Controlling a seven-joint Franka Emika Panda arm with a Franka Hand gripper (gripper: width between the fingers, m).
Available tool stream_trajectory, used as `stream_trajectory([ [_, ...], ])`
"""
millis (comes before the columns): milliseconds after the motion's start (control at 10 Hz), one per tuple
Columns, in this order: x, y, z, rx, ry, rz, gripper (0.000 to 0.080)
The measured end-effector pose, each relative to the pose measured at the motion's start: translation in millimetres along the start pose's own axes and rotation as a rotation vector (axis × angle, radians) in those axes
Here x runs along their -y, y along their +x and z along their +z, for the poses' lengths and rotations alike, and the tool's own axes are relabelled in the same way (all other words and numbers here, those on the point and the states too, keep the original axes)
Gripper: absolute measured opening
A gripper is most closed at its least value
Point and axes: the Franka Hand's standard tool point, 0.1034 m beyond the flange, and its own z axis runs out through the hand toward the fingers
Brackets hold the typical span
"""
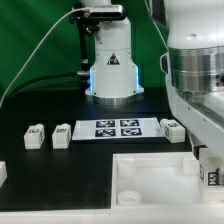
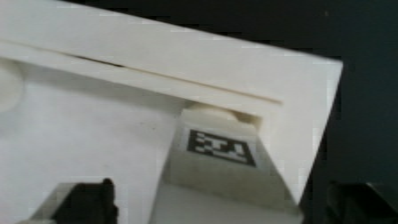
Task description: Assemble one leg
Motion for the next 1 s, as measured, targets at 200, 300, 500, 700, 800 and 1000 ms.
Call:
stream_trajectory([
  [200, -0.6, 0.9, 0.8, 0.0, -0.001, -0.175, 0.0644],
  [300, -0.8, 1.2, 0.9, 0.0, -0.001, -0.285, 0.0644],
  [500, 0.8, 0.5, -1.9, -0.039, -0.036, -0.736, 0.0649],
  [700, 1.5, -2.8, -1.4, -0.038, -0.048, -1.045, 0.0649],
  [800, 1.0, -1.6, -1.3, -0.037, -0.049, -1.061, 0.0649],
  [1000, 0.7, -1.5, -0.8, -0.037, -0.048, -1.013, 0.0516],
])
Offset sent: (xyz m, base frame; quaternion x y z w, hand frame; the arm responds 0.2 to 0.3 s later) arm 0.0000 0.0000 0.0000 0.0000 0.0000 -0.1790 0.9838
